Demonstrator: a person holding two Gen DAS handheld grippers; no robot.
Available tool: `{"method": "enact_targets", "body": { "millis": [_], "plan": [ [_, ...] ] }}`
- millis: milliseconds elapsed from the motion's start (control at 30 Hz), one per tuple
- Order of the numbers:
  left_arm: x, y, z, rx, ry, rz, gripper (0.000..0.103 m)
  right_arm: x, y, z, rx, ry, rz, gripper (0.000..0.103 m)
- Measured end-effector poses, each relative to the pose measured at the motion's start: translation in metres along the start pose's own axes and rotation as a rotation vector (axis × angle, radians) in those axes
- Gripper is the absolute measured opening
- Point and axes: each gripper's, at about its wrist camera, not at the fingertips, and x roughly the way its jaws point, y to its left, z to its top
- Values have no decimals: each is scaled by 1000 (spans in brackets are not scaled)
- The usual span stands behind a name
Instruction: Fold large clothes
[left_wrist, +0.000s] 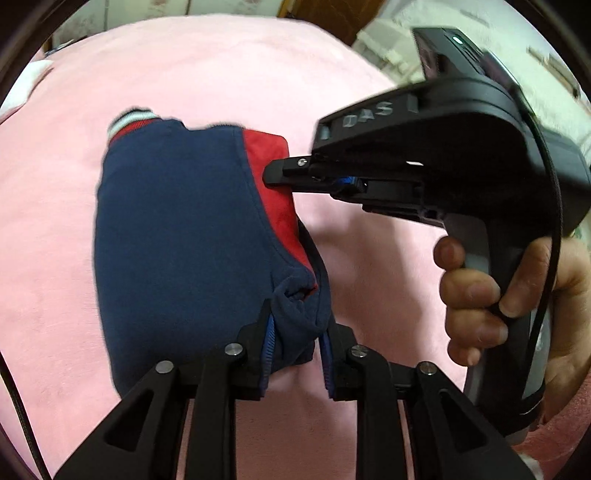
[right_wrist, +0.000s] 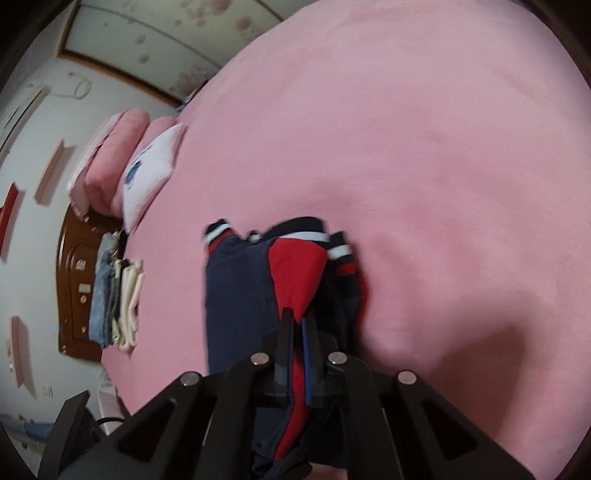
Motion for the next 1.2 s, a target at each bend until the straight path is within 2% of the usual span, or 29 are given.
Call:
{"method": "enact_targets", "body": {
  "millis": [67,133,167,200,267,300,333,367,400,467,500,533,567,600,700,800,833,900,1000,1067,1100,1133,1167,1200],
  "plan": [
    [11,-4,-1,-3,49,27,23,15,-6,-1,17,38,-59,9],
    [4,-9,-1,5,70,31,31,20,-8,-1,5,56,-87,9],
    [-3,-10,0,8,79,27,44,15,-6,0,0,38,-81,9],
    [-14,-13,1,6,90,8,62,10,-4,1,-2,19,-72,9],
    [-46,-9,3,-14,62,-33,75,4,0,3,-10,14,-37,13],
    [-60,-5,4,-19,37,-37,76,4,-1,4,-11,30,-22,28],
    [-69,0,6,-25,20,-29,76,7,-1,6,-7,65,-6,39],
    [-78,9,9,-39,2,1,78,11,-2,7,0,87,8,55],
    [-81,20,12,-64,-14,55,80,15,-2,7,10,104,24,55],
    [-73,45,27,-134,-19,165,79,18,-2,7,4,96,31,53],
    [-67,59,32,-175,-1,190,78,20,0,5,-5,90,36,46],
    [-60,74,38,-228,19,184,77,23,3,4,-21,95,46,40],
    [-57,81,42,-254,18,168,74,26,6,2,-40,100,47,17],
    [-56,86,46,-284,12,146,72,28,8,1,-63,102,45,7],
    [-52,88,55,-312,5,109,71,9,20,-7,-130,22,1,6],
    [-44,96,56,-312,30,101,69,-6,4,-11,-25,18,-40,7],
    [-37,95,56,-311,41,77,68,-6,-4,-14,13,16,-60,7],
    [-27,102,56,-333,67,38,61,0,-16,-21,32,7,-84,15],
    [5,115,53,-361,120,-9,60,-6,-14,-22,18,-11,-86,27],
    [13,115,49,-364,132,-6,60,-26,-4,-20,-42,-97,-94,27],
    [15,116,50,-363,138,1,60,-35,0,-20,-68,-128,-84,27],
    [15,119,48,-362,143,1,60,-44,7,-19,-100,-151,-37,27],
    [16,120,49,-362,146,-2,60,-46,10,-18,-107,-139,35,27],
    [17,121,50,-362,146,-4,60,-42,11,-17,-96,-89,148,27]
  ]
}}
